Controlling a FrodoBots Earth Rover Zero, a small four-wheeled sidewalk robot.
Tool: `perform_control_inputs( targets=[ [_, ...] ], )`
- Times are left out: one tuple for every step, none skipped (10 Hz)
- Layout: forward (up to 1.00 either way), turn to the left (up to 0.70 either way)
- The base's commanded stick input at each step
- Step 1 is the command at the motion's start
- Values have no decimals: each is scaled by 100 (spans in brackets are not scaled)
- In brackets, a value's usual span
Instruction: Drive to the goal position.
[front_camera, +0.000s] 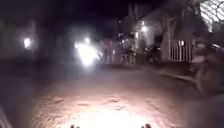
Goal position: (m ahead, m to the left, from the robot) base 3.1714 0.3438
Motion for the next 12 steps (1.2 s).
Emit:
perform_control_inputs(
  targets=[
    [85, 0],
    [85, 0],
    [85, 0],
    [85, 0],
    [85, 0],
    [85, 0],
    [85, 0],
    [85, 0],
    [85, 0],
    [85, 0],
    [85, 0],
    [85, 0]
  ],
)
